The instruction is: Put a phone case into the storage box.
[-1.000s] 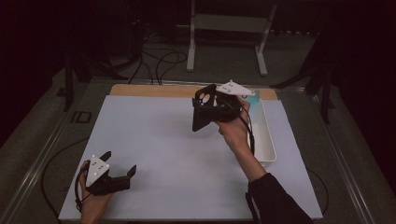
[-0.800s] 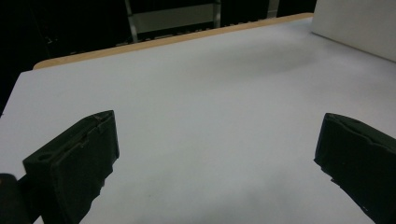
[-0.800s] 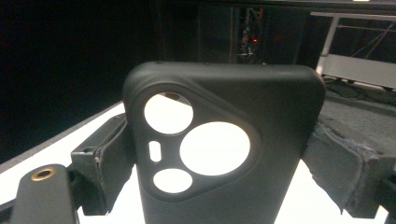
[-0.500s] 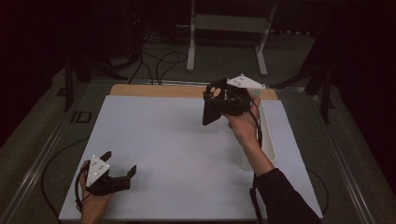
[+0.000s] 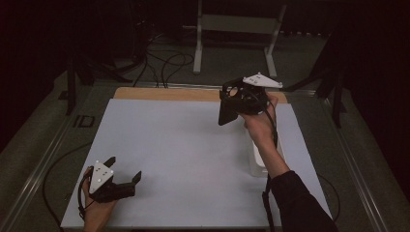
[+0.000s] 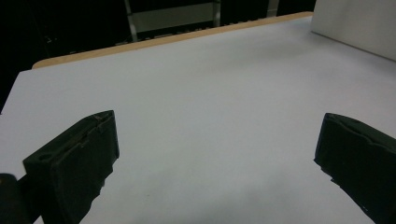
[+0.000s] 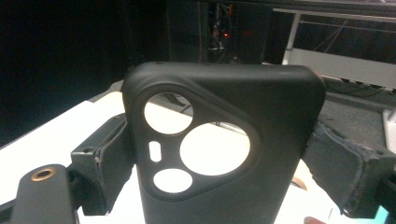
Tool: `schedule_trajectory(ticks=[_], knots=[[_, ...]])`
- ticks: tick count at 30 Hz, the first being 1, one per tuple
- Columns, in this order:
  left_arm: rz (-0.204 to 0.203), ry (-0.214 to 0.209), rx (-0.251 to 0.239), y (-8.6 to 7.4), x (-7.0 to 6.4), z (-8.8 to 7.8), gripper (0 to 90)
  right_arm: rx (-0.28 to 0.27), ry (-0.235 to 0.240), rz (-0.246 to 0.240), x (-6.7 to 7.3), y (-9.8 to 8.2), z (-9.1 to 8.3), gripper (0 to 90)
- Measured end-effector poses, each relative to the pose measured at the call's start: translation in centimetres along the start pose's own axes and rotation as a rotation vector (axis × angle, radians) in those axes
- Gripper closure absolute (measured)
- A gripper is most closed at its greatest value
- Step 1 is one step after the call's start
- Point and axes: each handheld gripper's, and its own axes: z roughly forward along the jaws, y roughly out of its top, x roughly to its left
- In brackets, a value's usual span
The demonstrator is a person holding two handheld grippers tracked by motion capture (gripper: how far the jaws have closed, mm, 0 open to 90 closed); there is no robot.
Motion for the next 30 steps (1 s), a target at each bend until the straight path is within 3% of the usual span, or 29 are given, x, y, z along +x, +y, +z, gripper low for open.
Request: schedule_trajectory(ticks=[30], knots=[[-0.001, 0.002, -0.002, 0.0, 0.0, 0.0, 0.3, -0.022, -0.160, 0.036, -4.9, 1.1, -0.7, 13.9]])
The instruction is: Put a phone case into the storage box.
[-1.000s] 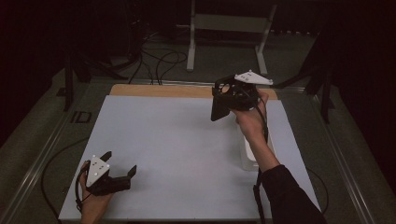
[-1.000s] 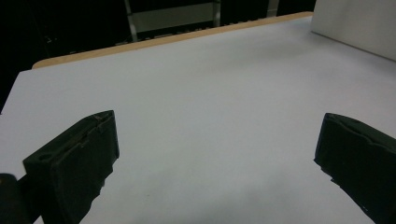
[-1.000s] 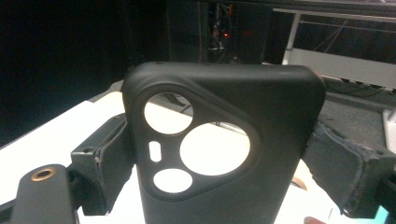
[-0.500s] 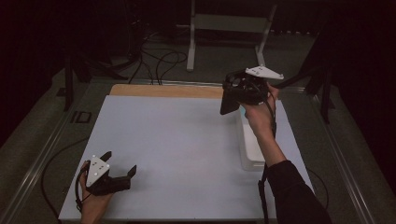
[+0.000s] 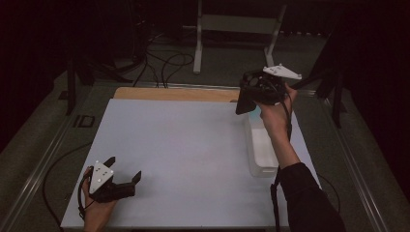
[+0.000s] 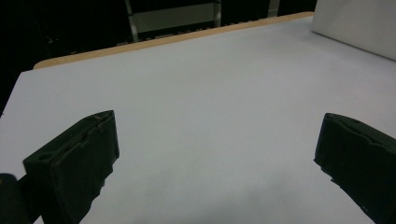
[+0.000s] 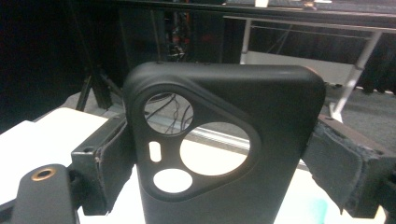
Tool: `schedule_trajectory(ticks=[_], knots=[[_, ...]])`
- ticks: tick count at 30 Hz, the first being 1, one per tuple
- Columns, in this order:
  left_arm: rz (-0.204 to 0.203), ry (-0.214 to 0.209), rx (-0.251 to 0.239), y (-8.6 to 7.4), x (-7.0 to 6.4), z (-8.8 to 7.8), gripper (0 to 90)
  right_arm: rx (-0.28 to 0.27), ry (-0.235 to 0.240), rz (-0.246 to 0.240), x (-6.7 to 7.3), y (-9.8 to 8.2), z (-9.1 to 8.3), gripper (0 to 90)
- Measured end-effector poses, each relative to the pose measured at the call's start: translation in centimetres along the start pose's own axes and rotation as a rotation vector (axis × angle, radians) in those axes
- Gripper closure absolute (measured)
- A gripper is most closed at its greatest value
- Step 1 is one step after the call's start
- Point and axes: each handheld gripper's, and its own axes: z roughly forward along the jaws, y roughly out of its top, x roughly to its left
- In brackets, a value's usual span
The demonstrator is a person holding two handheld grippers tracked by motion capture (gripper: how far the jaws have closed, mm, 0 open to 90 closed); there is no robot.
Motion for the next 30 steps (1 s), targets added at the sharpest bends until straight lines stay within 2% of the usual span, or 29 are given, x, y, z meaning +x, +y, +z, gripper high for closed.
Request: schedule_trajectory(ticks=[3, 5, 9, 21, 30], knots=[[0.004, -0.001, 0.002, 0.0, 0.0, 0.0, 0.3, 0.001, -0.020, 0.009, -0.5, -0.1, 0.0, 14.0], [0.005, -0.001, 0.004, 0.0, 0.0, 0.0, 0.3, -0.001, -0.051, -0.004, -0.7, -0.2, 0.0, 13.9], [0.004, -0.001, 0.004, 0.0, 0.0, 0.0, 0.3, 0.002, -0.085, -0.018, -0.9, -0.3, 0.2, 13.8], [0.005, -0.001, 0.003, 0.0, 0.0, 0.0, 0.3, 0.031, -0.154, 0.028, -2.9, -1.2, 0.7, 13.8], [0.004, -0.002, 0.002, 0.0, 0.0, 0.1, 0.3, 0.060, -0.183, 0.052, -3.9, -2.2, 1.3, 13.9]])
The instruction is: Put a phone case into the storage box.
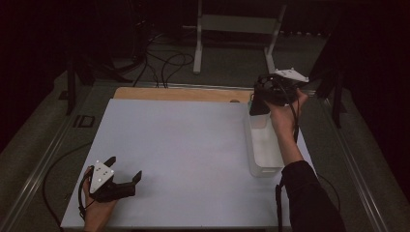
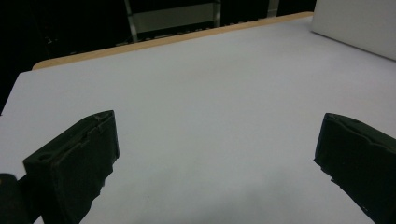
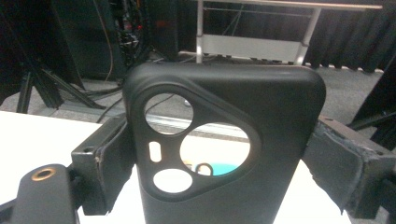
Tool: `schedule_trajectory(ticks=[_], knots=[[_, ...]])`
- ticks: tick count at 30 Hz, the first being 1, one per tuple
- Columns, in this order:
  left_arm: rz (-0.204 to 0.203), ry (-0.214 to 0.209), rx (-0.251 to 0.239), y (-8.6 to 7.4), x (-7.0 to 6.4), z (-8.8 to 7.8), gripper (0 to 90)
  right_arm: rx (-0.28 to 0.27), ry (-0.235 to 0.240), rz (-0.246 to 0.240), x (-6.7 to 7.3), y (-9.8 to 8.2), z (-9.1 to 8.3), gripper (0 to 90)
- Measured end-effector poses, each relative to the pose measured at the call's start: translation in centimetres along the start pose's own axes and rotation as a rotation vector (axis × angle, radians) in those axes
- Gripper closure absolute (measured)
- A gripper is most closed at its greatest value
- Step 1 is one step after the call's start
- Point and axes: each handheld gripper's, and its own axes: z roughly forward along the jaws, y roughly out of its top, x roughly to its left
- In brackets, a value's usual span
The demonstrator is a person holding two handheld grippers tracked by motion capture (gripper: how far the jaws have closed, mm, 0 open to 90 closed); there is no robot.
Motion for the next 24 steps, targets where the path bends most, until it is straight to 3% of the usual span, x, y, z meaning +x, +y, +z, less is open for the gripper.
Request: schedule_trajectory(ticks=[11, 24], knots=[[-0.001, 0.000, -0.001, 0.0, 0.0, 0.0, 0.3, 0.046, -0.033, 0.031, -1.0, -1.8, 1.2, 13.7], [-0.002, 0.000, -0.003, 0.0, 0.1, 0.0, 0.3, 0.098, -0.035, 0.049, -0.8, -4.1, 2.9, 13.4]])
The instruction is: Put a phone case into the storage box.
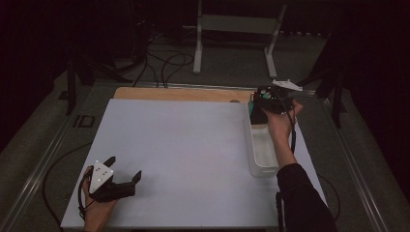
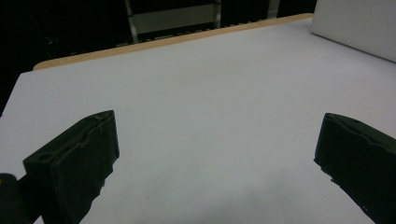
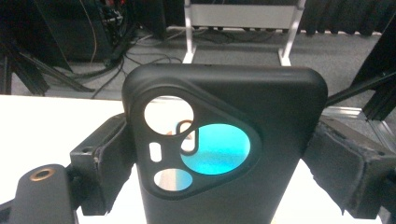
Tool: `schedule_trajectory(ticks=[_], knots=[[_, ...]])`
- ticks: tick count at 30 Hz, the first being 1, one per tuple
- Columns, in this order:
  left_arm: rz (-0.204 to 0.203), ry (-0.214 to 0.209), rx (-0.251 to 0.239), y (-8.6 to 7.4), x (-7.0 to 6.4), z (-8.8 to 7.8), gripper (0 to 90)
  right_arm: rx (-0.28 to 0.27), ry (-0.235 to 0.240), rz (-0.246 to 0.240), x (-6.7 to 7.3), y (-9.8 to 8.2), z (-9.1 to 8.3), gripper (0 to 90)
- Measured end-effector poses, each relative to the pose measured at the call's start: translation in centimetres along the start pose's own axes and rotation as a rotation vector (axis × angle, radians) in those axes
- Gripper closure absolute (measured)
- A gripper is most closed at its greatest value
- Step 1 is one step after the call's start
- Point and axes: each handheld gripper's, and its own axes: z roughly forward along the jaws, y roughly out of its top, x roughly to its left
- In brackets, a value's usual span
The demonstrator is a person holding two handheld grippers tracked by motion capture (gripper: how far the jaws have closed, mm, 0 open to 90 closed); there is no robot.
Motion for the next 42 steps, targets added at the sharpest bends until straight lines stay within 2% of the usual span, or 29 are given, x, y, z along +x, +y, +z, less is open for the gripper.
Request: schedule_trajectory(ticks=[4, 7, 10, 17, 24, 28, 34, 39, 42], knots=[[-0.001, -0.002, -0.002, 0.0, 0.0, 0.0, 0.3, 0.017, -0.006, 0.005, 0.0, -0.5, 0.4, 13.4], [-0.001, -0.003, -0.002, 0.0, 0.0, 0.0, 0.3, 0.050, -0.032, 0.013, 0.0, -0.9, 0.9, 13.4], [-0.001, -0.003, -0.002, 0.0, 0.0, 0.0, 0.3, 0.067, -0.028, 0.019, -0.2, -1.3, 1.4, 13.3], [-0.001, -0.004, -0.002, 0.0, 0.0, 0.0, 0.3, 0.098, -0.040, 0.008, -0.3, -1.9, 2.6, 13.2], [0.002, -0.006, 0.003, 0.0, 0.0, 0.1, 0.3, 0.113, -0.044, -0.042, 0.3, -2.1, 3.7, 12.9], [0.000, -0.005, 0.002, 0.0, 0.0, 0.0, 0.3, 0.113, -0.051, -0.029, 0.3, -2.1, 4.1, 12.6], [0.003, -0.004, 0.005, 0.0, 0.0, 0.1, 0.3, 0.117, -0.038, -0.037, 0.3, -2.0, 4.7, 12.2], [0.001, -0.003, 0.004, -0.1, 0.0, 0.1, 0.3, 0.130, -0.012, 0.001, -0.1, -2.3, 5.1, 8.0], [0.002, -0.003, 0.004, -0.1, 0.0, 0.1, 0.3, 0.135, 0.001, -0.015, -0.1, -2.3, 5.2, 7.3]])
